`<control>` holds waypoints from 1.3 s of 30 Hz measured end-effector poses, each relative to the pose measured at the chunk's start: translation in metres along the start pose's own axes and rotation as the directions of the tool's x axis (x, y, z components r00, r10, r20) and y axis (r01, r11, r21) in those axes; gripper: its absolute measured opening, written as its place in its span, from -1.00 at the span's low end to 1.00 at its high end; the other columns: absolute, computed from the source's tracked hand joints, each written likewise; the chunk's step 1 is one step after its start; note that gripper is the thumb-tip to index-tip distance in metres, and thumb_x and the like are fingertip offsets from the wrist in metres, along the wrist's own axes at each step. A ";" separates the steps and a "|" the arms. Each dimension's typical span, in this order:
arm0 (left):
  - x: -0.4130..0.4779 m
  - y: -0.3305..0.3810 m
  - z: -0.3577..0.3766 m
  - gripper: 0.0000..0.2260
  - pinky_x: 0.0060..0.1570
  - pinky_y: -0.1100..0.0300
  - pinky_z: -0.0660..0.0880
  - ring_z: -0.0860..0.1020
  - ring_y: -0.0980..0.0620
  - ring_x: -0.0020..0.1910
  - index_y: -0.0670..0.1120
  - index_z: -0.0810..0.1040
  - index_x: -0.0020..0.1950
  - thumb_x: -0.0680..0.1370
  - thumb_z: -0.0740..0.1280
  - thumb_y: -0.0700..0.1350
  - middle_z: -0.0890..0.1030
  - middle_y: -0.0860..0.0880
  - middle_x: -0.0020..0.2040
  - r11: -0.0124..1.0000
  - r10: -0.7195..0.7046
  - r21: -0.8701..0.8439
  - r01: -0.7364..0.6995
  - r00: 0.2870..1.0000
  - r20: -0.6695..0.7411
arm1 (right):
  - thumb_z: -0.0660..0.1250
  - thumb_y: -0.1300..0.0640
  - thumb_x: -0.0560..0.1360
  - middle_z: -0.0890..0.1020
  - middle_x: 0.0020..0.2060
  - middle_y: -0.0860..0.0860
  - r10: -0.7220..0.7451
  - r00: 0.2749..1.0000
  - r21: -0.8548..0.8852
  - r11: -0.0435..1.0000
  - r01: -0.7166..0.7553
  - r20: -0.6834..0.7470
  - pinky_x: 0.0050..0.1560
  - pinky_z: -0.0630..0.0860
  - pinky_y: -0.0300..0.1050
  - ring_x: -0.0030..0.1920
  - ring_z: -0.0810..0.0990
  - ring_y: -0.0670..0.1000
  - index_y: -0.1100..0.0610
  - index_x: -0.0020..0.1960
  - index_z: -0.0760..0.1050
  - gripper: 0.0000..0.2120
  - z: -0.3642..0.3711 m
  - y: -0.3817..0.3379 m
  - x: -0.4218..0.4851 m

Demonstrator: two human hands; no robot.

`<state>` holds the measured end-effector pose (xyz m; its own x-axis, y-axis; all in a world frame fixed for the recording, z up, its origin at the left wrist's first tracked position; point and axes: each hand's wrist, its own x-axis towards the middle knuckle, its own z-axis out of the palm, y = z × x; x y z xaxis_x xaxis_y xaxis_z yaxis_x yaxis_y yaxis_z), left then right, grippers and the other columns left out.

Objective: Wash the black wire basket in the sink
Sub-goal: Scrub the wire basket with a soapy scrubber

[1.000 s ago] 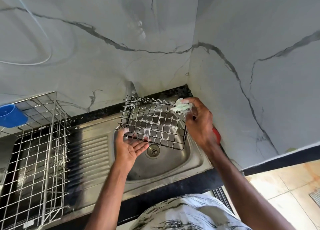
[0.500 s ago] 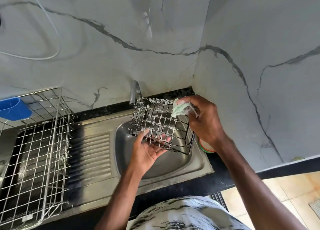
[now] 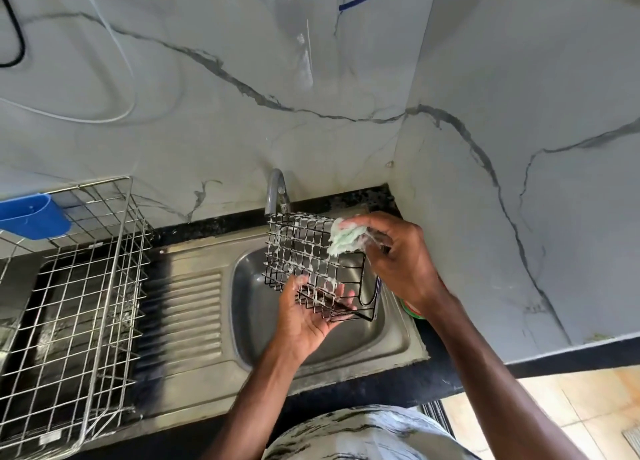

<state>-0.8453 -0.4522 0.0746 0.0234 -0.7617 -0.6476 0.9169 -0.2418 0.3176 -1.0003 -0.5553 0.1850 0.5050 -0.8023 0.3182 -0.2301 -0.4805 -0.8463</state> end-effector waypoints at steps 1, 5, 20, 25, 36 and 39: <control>0.000 0.000 0.000 -0.46 0.41 -0.33 0.41 0.65 -0.39 0.08 -0.30 0.44 0.30 0.46 0.43 0.01 0.61 -0.41 0.18 1.000 -0.004 0.000 0.004 1.000 -0.021 | 0.33 0.47 0.52 0.67 0.19 -0.03 0.013 0.997 -0.013 1.000 -0.014 -0.074 0.13 0.65 -0.08 0.16 0.67 -0.09 0.10 0.24 0.63 -0.60 -0.003 0.001 0.001; -0.002 0.000 -0.003 -0.30 0.27 -0.31 0.54 0.63 -0.38 0.07 -0.29 0.37 0.39 0.37 0.49 0.00 0.62 -0.39 0.12 1.000 -0.008 -0.007 0.007 0.998 -0.058 | 0.38 0.46 0.46 0.68 0.10 -0.10 -0.018 0.950 -0.261 0.963 -0.068 -0.311 -0.01 0.54 -0.45 -0.03 0.65 -0.16 0.09 0.20 0.67 -0.58 -0.016 0.009 0.003; -0.006 -0.004 0.000 -0.46 0.28 -0.39 0.50 0.67 -0.38 -0.01 -0.27 0.40 0.36 0.49 0.39 0.00 0.65 -0.36 0.03 0.999 0.039 -0.004 -0.039 0.998 -0.056 | 0.34 0.54 0.40 0.66 0.18 -0.08 -0.161 0.944 -0.286 0.955 0.076 -0.286 0.17 0.62 -0.16 0.22 0.62 -0.08 0.13 0.21 0.67 -0.50 0.026 0.009 -0.012; -0.012 -0.004 0.005 -0.37 0.07 -0.46 0.57 0.66 -0.40 0.04 -0.28 0.35 0.40 0.47 0.43 0.04 0.57 -0.39 0.14 0.989 -0.046 -0.140 0.038 0.997 -0.060 | 0.41 0.49 0.42 0.72 0.11 0.04 -0.103 0.925 -0.357 0.933 -0.037 -0.365 0.17 0.49 -0.43 0.14 0.66 0.00 0.19 0.18 0.68 -0.61 0.024 0.020 -0.014; -0.015 -0.006 0.013 -0.17 0.04 -0.50 0.53 0.64 -0.48 0.04 -0.34 0.27 0.48 0.37 0.50 0.05 0.62 -0.48 0.01 0.982 -0.110 -0.164 0.092 0.988 -0.107 | 0.53 0.23 0.47 0.68 0.06 -0.03 0.038 0.968 -0.123 0.990 -0.070 -0.248 -0.09 0.66 -0.24 -0.06 0.68 -0.15 0.14 0.12 0.63 -0.76 0.015 0.013 -0.002; -0.016 -0.006 0.013 -0.19 0.03 -0.48 0.54 0.65 -0.46 0.01 -0.35 0.29 0.45 0.35 0.50 0.04 0.63 -0.44 0.00 0.984 -0.103 -0.159 0.085 0.989 -0.108 | 0.51 0.24 0.47 0.70 0.07 -0.04 0.103 0.972 -0.132 0.982 -0.132 -0.209 -0.05 0.65 -0.26 -0.02 0.69 -0.16 0.12 0.28 0.55 -0.61 0.012 0.014 0.005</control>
<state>-0.8563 -0.4463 0.0920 -0.0285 -0.6629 -0.7482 0.9672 -0.2072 0.1467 -0.9908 -0.5621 0.1697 0.2932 -0.9037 0.3119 -0.4025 -0.4126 -0.8172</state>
